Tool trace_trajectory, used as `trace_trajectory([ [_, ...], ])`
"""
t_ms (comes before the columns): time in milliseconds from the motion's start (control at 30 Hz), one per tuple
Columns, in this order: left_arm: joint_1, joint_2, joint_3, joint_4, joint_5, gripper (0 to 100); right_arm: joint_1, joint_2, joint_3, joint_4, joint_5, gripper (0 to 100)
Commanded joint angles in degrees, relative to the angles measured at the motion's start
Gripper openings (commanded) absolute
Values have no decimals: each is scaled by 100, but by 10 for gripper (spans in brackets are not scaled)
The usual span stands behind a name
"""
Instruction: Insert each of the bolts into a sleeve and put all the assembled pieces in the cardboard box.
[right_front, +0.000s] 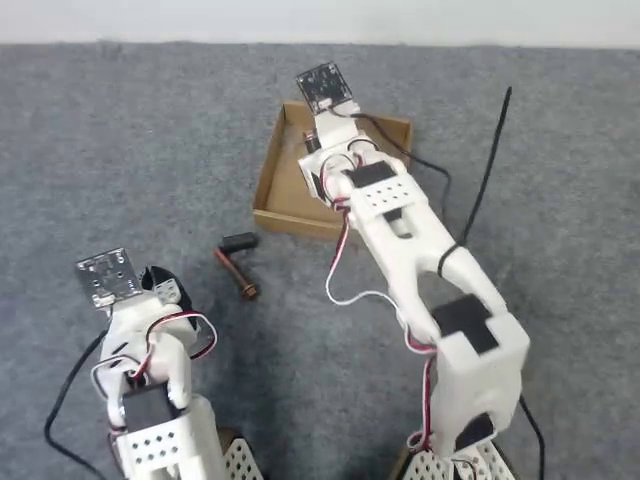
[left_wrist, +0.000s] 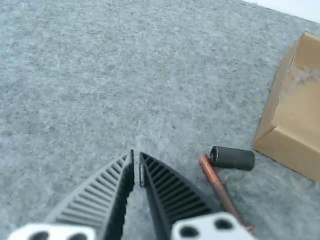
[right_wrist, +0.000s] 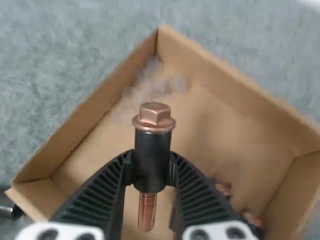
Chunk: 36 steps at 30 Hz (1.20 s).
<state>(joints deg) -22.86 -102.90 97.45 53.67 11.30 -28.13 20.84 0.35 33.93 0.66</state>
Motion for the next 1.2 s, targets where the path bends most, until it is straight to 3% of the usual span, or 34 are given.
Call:
trace_trajectory([
  [0,-26,176,-84,18,-88,12,110,119,-730,198,-360,9],
  [267,-26,176,-84,9,-88,12,251,725,-879,479,-387,13],
  [467,-18,176,-84,9,-88,12,277,725,-879,1042,-378,147],
  [800,-18,176,-84,0,-88,12,286,-92,-923,1218,-352,52],
  [1167,-18,176,-84,0,-88,12,145,-1771,-905,3978,-360,12],
])
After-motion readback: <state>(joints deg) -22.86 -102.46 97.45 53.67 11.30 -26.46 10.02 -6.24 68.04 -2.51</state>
